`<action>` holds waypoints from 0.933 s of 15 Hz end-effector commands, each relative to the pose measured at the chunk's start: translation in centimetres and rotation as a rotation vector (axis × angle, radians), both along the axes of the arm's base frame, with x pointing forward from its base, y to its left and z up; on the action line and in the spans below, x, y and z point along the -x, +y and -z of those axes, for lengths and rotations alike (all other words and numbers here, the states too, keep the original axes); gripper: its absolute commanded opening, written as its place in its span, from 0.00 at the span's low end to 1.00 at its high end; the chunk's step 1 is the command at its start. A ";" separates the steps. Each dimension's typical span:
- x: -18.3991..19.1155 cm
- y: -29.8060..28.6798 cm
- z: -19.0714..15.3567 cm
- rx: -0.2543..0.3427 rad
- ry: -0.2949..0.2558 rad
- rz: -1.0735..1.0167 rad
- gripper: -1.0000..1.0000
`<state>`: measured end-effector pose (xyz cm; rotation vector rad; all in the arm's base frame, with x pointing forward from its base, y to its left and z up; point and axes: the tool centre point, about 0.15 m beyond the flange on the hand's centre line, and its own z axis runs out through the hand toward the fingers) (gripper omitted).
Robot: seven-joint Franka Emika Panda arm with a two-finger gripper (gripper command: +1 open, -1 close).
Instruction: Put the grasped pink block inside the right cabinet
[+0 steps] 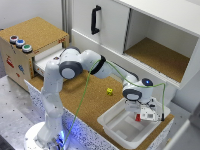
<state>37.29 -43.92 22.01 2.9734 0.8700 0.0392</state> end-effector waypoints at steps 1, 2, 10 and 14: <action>-2.0 2.0 -5.4 -0.005 -0.035 0.143 0.00; -2.5 2.9 -6.8 0.003 -0.048 0.184 0.00; -9.7 10.4 -18.5 -0.135 -0.143 0.544 0.00; -14.5 14.1 -23.8 -0.162 -0.225 0.620 0.00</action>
